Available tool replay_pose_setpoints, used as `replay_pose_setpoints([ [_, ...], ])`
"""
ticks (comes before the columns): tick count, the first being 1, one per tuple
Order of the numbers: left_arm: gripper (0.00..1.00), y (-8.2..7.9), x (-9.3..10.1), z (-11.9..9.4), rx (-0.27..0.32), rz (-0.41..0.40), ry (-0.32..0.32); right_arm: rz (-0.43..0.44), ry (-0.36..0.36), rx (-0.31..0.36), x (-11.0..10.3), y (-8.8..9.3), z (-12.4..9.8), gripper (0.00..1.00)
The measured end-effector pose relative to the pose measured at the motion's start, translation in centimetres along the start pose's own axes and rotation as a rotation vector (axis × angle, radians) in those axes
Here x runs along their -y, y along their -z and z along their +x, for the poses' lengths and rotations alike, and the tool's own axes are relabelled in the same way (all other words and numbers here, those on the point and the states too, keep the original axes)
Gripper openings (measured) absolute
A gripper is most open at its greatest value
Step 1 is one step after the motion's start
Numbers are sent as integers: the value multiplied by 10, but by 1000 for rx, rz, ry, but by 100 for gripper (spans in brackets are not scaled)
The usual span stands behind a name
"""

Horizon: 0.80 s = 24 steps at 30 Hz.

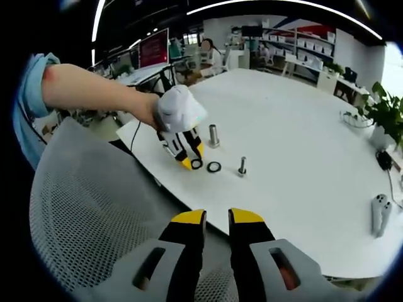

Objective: Place the washer onto the threaded stud by aligning its center hole with the stud, sliding it down to the base, and recovering from edge contact or off-axis alignment until the washer reaches the visible bottom stop.

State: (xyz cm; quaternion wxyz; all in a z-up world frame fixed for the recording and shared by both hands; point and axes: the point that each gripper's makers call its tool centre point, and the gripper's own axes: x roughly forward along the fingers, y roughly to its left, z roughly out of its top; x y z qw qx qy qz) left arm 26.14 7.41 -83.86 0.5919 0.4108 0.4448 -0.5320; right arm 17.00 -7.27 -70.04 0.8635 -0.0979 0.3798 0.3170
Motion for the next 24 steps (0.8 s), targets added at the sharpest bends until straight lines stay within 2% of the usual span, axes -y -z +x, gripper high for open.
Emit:
replay_pose_setpoints([
  [6,20,0,0,0,1,3,-5,-1,1,-1,0,0,0,17],
  [11,20,-1,-2,0,19,-39,-17,1,4,0,0,0,0,17],
  [13,20,-1,-1,0,22,-16,-25,2,4,0,0,0,0,17],
  [24,19,0,-5,-1,6,-9,-50,-2,7,2,0,0,0,17],
])
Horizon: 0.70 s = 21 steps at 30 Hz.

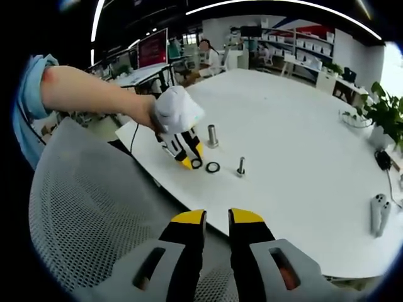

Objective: Place the washer onto the threaded stud by aligning its center hole with the stud, sliding it down to the base, and recovering from edge contact or off-axis alignment until the washer reaches the visible bottom stop.

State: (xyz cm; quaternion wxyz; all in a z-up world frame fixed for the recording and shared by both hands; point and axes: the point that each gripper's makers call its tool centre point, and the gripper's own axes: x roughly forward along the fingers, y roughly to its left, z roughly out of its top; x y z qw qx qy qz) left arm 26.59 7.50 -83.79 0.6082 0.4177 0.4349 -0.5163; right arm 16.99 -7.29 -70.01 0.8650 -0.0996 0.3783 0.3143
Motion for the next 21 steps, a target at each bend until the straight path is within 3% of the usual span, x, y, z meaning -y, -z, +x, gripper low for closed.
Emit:
replay_pose_setpoints([
  [8,19,6,-5,-3,-17,-20,-7,-2,-2,4,0,-1,0,17],
  [10,19,8,-4,-4,-23,-66,6,-1,-2,5,0,-1,0,17],
  [21,19,8,-15,-18,10,-91,-17,-9,-9,2,0,-1,1,17],
])
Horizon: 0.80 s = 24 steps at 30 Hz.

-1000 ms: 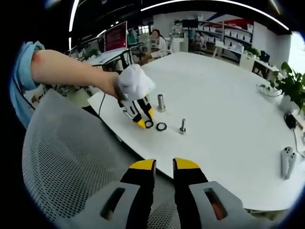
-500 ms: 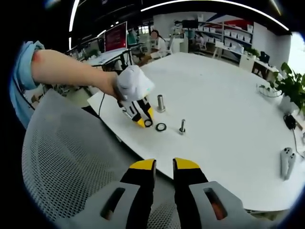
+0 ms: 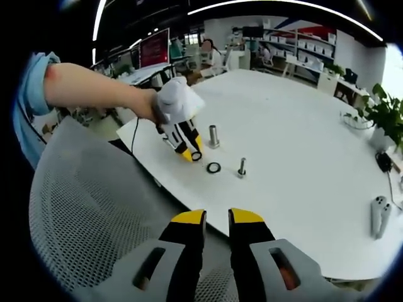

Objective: Place the washer onto the threaded stud by aligning its center hole with the stud, sliding it down to the base, and recovering from edge contact or off-axis alignment until the washer reaches the visible bottom stop.

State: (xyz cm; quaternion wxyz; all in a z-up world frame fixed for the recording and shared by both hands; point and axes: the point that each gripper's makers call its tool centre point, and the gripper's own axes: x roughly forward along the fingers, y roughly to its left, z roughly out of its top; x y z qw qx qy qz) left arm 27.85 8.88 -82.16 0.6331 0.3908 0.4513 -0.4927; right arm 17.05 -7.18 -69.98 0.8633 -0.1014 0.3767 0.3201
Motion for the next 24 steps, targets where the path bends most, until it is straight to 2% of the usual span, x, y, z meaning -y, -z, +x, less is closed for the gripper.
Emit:
replay_pose_setpoints([
  [13,19,2,-5,-20,5,-58,3,3,10,-2,2,0,0,17],
  [24,19,-12,-23,-38,33,-57,-32,6,1,-3,0,0,0,16],
])
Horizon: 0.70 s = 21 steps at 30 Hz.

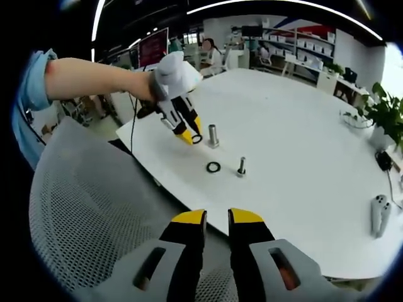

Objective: Place the washer onto the threaded stud by aligning its center hole with the stud, sliding it down to the base, and recovering from edge contact or off-axis alignment until the washer reaches the visible bottom stop.

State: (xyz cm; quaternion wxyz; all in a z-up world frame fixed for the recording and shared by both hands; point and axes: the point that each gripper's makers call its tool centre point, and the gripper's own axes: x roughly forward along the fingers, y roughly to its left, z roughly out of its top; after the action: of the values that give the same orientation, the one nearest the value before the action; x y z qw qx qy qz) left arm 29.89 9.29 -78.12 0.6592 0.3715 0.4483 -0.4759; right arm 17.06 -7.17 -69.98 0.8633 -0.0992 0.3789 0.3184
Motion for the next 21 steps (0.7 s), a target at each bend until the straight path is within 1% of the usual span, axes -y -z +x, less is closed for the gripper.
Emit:
replay_pose_setpoints([
  [4,19,-4,-5,-4,2,14,-11,1,-1,3,0,0,0,16],
  [6,19,-6,-10,-7,3,35,-20,4,1,6,0,-1,0,16],
  [7,19,-7,-13,-8,-7,33,-24,4,3,6,0,-1,0,16],
  [11,19,-15,-26,-13,10,28,-47,5,5,6,0,-1,0,16],
  [14,19,-20,-37,-16,28,-6,-53,7,6,6,1,-1,0,16],
  [17,19,-21,-42,-15,24,-11,-59,10,8,7,1,-1,0,16],
  [21,19,-24,-44,-11,14,-3,-60,13,10,6,1,0,0,16],
])
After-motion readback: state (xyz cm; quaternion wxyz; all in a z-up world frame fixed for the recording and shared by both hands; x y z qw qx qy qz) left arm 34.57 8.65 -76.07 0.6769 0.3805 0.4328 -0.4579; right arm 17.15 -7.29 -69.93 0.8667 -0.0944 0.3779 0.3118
